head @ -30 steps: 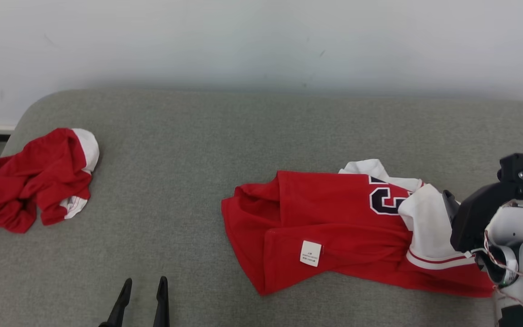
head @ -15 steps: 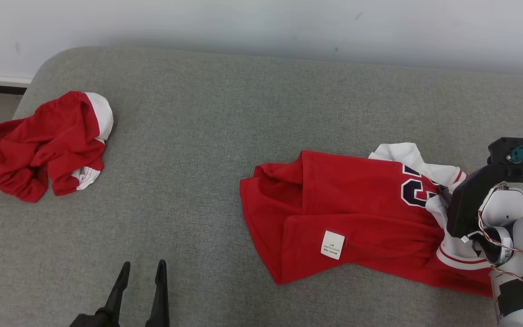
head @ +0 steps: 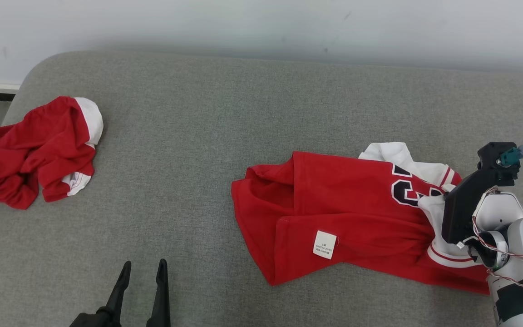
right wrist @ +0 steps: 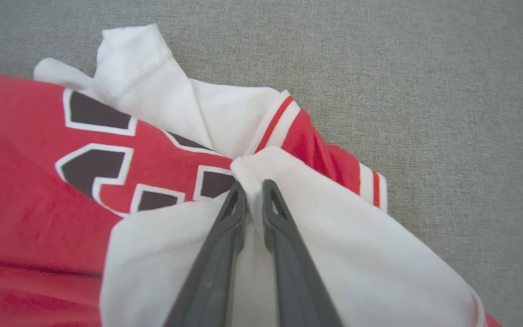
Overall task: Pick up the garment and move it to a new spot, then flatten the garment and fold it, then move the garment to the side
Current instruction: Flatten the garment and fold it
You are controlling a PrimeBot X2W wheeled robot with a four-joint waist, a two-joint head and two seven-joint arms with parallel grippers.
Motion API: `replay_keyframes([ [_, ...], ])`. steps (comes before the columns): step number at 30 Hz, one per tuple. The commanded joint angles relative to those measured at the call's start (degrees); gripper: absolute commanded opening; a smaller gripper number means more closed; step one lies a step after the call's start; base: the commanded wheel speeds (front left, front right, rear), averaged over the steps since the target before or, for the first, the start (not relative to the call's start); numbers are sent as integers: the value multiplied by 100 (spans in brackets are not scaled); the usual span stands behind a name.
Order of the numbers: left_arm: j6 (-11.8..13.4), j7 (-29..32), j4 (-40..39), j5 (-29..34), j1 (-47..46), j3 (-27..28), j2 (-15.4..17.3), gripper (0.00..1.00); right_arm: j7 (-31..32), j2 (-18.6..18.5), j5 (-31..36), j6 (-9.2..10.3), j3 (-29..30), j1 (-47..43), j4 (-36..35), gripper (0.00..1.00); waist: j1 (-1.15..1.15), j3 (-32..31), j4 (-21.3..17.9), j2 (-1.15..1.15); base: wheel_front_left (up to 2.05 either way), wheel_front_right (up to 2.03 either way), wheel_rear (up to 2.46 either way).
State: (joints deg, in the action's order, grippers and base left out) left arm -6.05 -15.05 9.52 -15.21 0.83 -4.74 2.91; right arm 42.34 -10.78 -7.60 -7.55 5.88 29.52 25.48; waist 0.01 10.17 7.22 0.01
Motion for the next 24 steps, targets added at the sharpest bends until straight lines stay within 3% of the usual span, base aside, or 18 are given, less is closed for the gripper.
replay_keyframes([
  [1, 10, -19, 8, -31, -59, 10, -4, 100, -48, -40, -55, 11, -27, -49, -57, 0, -1, -7, -7, -1, 0, 0, 0],
  [11, 39, -19, 28, -17, 48, 57, -5, 100, -605, 15, -137, 11, 233, -88, -630, 0, -1, -168, -130, -1, 0, 0, 0],
  [24, 15, -19, -20, 55, 112, 117, -4, 100, -842, 340, 402, 11, 1958, -547, -1692, 0, -1, -278, -401, -1, 0, 0, 0],
])
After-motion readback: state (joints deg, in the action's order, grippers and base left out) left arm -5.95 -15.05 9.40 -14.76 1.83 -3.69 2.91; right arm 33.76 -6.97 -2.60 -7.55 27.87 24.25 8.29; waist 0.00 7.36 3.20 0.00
